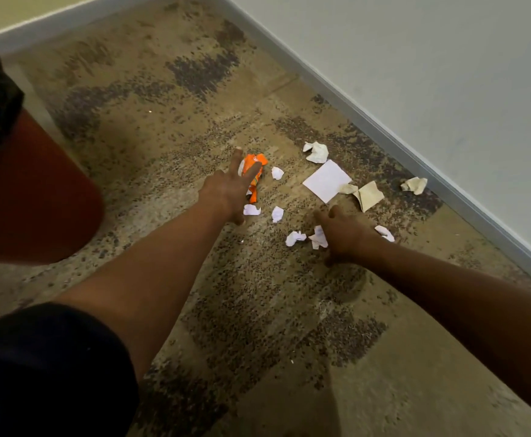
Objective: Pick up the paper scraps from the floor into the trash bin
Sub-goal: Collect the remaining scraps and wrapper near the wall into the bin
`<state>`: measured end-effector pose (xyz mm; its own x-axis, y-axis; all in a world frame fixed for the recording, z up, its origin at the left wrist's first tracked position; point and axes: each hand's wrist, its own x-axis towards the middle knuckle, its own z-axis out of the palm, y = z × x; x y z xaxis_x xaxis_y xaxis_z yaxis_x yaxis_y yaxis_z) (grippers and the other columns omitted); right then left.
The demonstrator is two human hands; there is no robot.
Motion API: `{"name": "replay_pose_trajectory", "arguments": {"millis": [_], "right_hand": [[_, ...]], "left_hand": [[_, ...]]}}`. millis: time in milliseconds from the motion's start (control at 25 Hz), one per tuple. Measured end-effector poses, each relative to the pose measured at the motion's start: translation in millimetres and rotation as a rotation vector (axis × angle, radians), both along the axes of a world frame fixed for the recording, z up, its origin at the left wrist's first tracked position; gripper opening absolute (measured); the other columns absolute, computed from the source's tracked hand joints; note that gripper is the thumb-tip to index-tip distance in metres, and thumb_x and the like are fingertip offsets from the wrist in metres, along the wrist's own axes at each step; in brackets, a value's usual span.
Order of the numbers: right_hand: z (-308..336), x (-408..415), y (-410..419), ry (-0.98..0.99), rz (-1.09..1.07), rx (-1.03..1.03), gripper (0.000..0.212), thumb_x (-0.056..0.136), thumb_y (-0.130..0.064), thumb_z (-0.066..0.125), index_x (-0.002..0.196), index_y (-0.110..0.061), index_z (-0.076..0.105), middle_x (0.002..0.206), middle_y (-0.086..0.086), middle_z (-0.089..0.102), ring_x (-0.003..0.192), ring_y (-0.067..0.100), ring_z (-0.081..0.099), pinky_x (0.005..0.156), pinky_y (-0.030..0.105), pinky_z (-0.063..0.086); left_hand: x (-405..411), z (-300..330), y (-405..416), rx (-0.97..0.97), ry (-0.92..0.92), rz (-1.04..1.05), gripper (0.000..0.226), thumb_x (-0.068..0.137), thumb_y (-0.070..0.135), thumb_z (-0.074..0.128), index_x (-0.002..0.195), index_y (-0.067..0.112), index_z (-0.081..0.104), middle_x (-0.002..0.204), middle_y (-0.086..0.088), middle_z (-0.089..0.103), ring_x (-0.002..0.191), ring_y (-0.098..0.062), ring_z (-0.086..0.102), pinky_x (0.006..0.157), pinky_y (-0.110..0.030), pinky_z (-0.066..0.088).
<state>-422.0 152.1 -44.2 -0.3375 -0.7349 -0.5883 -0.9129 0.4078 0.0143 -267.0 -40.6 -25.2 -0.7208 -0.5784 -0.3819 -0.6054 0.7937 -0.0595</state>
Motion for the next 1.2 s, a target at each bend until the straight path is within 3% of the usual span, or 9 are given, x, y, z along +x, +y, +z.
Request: {"name": "replay_pose_trajectory", "arguments": {"millis": [200,360,600,760,920,1040,1200], "right_hand": [[-11,18,-9,-0.045,-0.105,-0.188,0.105,0.065,-0.038,0.086,0.146,-0.011,0.024,0.142,0.022,0.030,0.124,0.042,0.046,0.103,0.044,0.040],[-15,30,-26,-0.120,-0.144,-0.329,0.107,0.068,-0.031,0.086,0.147,-0.007,0.018,0.143,0.022,0.030,0.125,0.040,0.046,0.102,0.043,0.043],[-20,41,-62,-0.203,-0.210,-0.489,0.114,0.065,-0.019,0.087,0.149,-0.003,0.012,0.140,0.020,0.031,0.119,0.037,0.050,0.095,0.038,0.045],[-19,25,-93,-0.214,-0.215,-0.453,0.127,0.056,-0.021,0.093,0.152,-0.009,0.009,0.145,0.022,0.028,0.124,0.038,0.048,0.096,0.040,0.046],[-17,9,-116,-0.225,-0.150,-0.291,0.139,0.051,-0.022,0.095,0.153,-0.014,0.001,0.155,0.025,0.009,0.136,0.042,0.037,0.098,0.041,0.049],[-15,7,-119,-0.183,-0.039,-0.255,0.129,0.050,-0.023,0.095,0.151,-0.012,0.015,0.152,0.025,0.014,0.131,0.044,0.042,0.099,0.041,0.049],[-15,17,-100,-0.165,0.021,-0.315,0.110,0.051,-0.026,0.095,0.142,-0.012,0.033,0.138,0.021,0.033,0.115,0.041,0.055,0.094,0.043,0.051]], "left_hand": [[-8,-13,-1,0.048,-0.010,0.019,0.126,0.064,0.044,0.091,0.157,0.033,0.007,0.166,-0.012,-0.010,0.137,-0.045,0.038,0.101,-0.050,0.045],[-3,-22,-2,0.112,0.099,0.057,0.106,0.067,0.036,0.091,0.150,0.018,0.027,0.164,-0.012,0.007,0.136,-0.045,0.037,0.098,-0.052,0.049],[8,-34,8,0.168,0.272,0.078,0.082,0.068,0.028,0.088,0.137,0.010,0.046,0.150,-0.008,0.034,0.116,-0.036,0.057,0.090,-0.050,0.053],[14,-39,18,0.210,0.313,0.099,0.077,0.064,0.026,0.089,0.130,0.008,0.053,0.145,-0.007,0.041,0.112,-0.034,0.058,0.088,-0.047,0.054],[20,-47,29,0.209,0.324,0.105,0.076,0.068,0.028,0.084,0.135,0.013,0.052,0.144,-0.005,0.043,0.118,-0.033,0.052,0.088,-0.047,0.054],[22,-47,32,0.217,0.350,0.115,0.070,0.069,0.026,0.083,0.131,0.010,0.055,0.139,-0.009,0.046,0.114,-0.036,0.055,0.086,-0.048,0.054],[23,-46,46,0.254,0.405,0.194,0.054,0.077,0.024,0.080,0.123,0.008,0.056,0.133,-0.014,0.045,0.103,-0.035,0.059,0.085,-0.044,0.053]]}}
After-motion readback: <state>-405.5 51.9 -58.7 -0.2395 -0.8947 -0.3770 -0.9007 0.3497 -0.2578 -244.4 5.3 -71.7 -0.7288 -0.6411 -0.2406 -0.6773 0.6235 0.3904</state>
